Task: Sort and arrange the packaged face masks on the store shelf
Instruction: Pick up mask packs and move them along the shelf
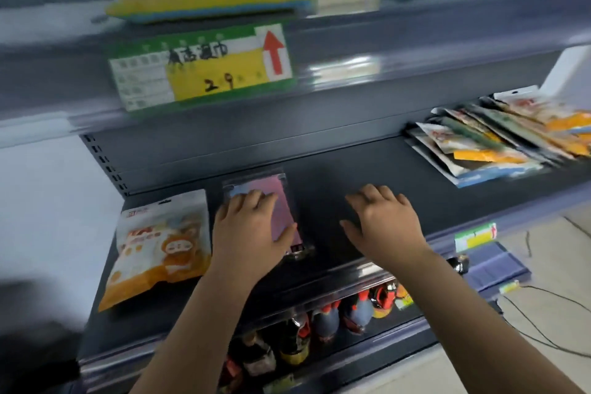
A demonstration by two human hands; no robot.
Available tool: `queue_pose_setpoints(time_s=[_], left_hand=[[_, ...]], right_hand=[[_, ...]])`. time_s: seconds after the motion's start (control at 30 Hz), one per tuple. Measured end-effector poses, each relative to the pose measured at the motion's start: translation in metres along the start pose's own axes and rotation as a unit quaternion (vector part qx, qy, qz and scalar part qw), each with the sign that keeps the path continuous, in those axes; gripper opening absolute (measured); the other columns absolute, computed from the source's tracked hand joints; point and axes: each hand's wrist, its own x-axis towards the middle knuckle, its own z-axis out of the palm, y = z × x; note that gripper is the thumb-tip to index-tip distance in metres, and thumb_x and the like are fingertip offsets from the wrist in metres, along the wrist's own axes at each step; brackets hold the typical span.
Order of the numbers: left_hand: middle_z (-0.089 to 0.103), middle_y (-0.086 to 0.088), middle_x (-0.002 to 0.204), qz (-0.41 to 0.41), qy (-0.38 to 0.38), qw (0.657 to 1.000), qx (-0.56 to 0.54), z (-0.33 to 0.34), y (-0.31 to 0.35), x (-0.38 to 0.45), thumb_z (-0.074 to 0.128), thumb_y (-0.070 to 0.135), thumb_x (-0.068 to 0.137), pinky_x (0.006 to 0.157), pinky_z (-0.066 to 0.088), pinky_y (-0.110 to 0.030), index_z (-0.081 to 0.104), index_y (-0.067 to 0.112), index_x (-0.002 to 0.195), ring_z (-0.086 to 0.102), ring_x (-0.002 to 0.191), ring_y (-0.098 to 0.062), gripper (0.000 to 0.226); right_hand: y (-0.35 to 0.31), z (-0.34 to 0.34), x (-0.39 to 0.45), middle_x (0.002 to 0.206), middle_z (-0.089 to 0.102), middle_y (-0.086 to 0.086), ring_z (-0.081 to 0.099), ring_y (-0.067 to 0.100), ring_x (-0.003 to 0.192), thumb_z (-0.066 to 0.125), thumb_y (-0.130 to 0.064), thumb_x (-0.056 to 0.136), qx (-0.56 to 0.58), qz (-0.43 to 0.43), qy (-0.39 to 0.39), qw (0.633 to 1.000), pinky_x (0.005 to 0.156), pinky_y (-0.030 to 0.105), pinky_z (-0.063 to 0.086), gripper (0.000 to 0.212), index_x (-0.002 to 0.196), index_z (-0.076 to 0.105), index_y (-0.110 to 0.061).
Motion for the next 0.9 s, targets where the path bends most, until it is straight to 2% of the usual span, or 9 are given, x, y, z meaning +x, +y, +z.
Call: queue_pose_setpoints(time_s=[0.1,0.17,0.23,0.27,0.33,0.43,0.47,0.6,0.9], left_hand=[[0.044,0.000,0.140,0.047,-0.013,0.999,0.004,0.012,0.059,0.023,0.047,0.051,0.089,0.105,0.029,-0.039,0.040,0.022,0.140,0.038,0.130,-0.024,0.060],[0.042,0.002,0.141,0.071,-0.015,0.997,0.005,0.020,0.101,0.035,0.046,0.053,0.088,0.104,0.028,-0.038,0.037,0.024,0.141,0.037,0.129,-0.023,0.061],[0.040,0.002,0.143,0.097,-0.024,0.995,0.005,0.027,0.141,0.045,0.044,0.055,0.088,0.104,0.028,-0.038,0.033,0.025,0.142,0.035,0.130,-0.023,0.063],[0.039,0.002,0.143,0.110,-0.030,0.993,0.005,0.032,0.161,0.049,0.043,0.055,0.089,0.104,0.028,-0.039,0.031,0.025,0.143,0.035,0.131,-0.023,0.063],[0.038,0.001,0.144,0.134,-0.040,0.990,0.005,0.040,0.198,0.058,0.043,0.054,0.090,0.104,0.028,-0.040,0.029,0.024,0.143,0.033,0.131,-0.024,0.063],[0.038,-0.001,0.144,0.163,-0.041,0.986,0.004,0.049,0.247,0.069,0.042,0.052,0.091,0.102,0.029,-0.040,0.027,0.023,0.144,0.034,0.131,-0.025,0.062],[0.038,-0.001,0.143,0.168,-0.041,0.985,0.002,0.052,0.261,0.073,0.042,0.052,0.091,0.102,0.029,-0.040,0.027,0.023,0.144,0.034,0.130,-0.025,0.062],[0.039,-0.001,0.142,0.182,-0.043,0.982,-0.011,0.060,0.304,0.086,0.043,0.052,0.090,0.101,0.030,-0.039,0.028,0.023,0.143,0.035,0.129,-0.024,0.062],[0.039,0.000,0.143,0.212,-0.042,0.976,-0.029,0.086,0.375,0.137,0.043,0.052,0.090,0.103,0.029,-0.039,0.031,0.024,0.141,0.033,0.130,-0.024,0.060]], right_hand=[[0.051,-0.009,-0.013,0.081,0.067,0.009,0.065,0.032,0.071,0.086,-0.038,0.052,-0.048,0.017,-0.017,0.999,0.059,0.039,0.052,0.042,0.082,0.071,-0.013],[0.082,-0.021,-0.023,0.099,0.065,0.012,0.062,0.034,0.091,0.076,-0.038,0.070,-0.053,0.027,-0.042,0.997,0.076,0.041,0.049,0.039,0.098,0.068,-0.011],[0.113,-0.029,-0.032,0.124,0.054,0.010,0.049,0.032,0.116,0.057,-0.037,0.087,-0.065,0.025,-0.046,0.996,0.094,0.040,0.038,0.041,0.121,0.057,-0.014],[0.129,-0.030,-0.037,0.130,0.049,0.008,0.044,0.030,0.122,0.051,-0.037,0.090,-0.072,0.023,-0.038,0.996,0.098,0.039,0.034,0.043,0.127,0.052,-0.016],[0.156,-0.033,-0.047,0.130,0.050,0.008,0.044,0.029,0.123,0.053,-0.037,0.089,-0.081,0.035,-0.052,0.995,0.097,0.038,0.034,0.043,0.128,0.052,-0.018],[0.195,-0.036,-0.059,0.109,0.065,0.007,0.059,0.029,0.103,0.070,-0.036,0.073,-0.110,0.077,-0.085,0.987,0.082,0.037,0.046,0.041,0.110,0.067,-0.018],[0.206,-0.039,-0.062,0.109,0.065,0.007,0.059,0.028,0.102,0.069,-0.036,0.073,-0.116,0.088,-0.088,0.986,0.081,0.036,0.046,0.042,0.111,0.067,-0.019],[0.248,-0.038,-0.070,0.140,0.042,0.006,0.039,0.027,0.128,0.047,-0.032,0.092,-0.097,0.077,-0.061,0.990,0.100,0.036,0.031,0.049,0.139,0.040,-0.019],[0.325,-0.029,-0.059,0.138,0.042,0.002,0.037,0.025,0.127,0.042,-0.034,0.093,-0.089,0.127,-0.072,0.985,0.098,0.036,0.030,0.049,0.140,0.037,-0.021]])
